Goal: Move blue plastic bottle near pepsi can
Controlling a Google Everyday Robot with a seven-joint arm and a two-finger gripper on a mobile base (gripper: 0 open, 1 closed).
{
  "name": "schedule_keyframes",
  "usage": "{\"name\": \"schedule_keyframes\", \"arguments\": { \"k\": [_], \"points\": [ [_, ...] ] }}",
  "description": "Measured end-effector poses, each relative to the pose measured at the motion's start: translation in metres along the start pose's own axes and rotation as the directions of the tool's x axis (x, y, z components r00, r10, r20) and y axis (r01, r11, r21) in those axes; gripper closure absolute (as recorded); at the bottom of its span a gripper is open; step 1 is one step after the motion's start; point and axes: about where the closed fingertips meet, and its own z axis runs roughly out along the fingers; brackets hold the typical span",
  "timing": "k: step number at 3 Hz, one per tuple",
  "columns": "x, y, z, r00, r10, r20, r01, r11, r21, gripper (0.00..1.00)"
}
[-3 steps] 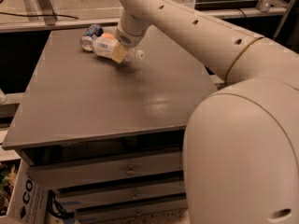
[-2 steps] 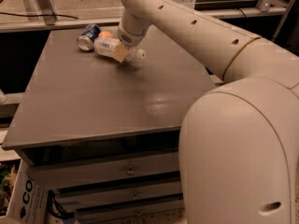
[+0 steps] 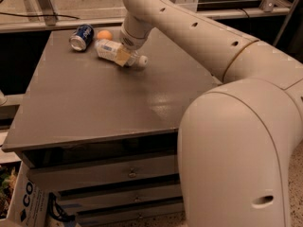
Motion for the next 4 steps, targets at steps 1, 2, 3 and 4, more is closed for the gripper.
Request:
{"name": "schedule_keyframes", "arguments": {
  "k": [1, 2, 3, 4],
  "points": [
    [0.0025, 0.0026, 0.0049, 1.0, 0.008, -0.001, -0.008, 0.9998, -0.019, 0.38],
    [0.0013, 0.0059, 0.0089, 1.0, 0.012, 0.003, -0.012, 0.9993, -0.035, 0.15],
    [-0.0041, 0.0107, 0.0121, 1.0, 0.006, 0.011, -0.006, 0.9987, -0.05, 0.0],
    [-0.0044, 0.0105, 0.0116, 1.0, 0.006, 0.011, -0.006, 0.9987, -0.05, 0.0]
  ]
}}
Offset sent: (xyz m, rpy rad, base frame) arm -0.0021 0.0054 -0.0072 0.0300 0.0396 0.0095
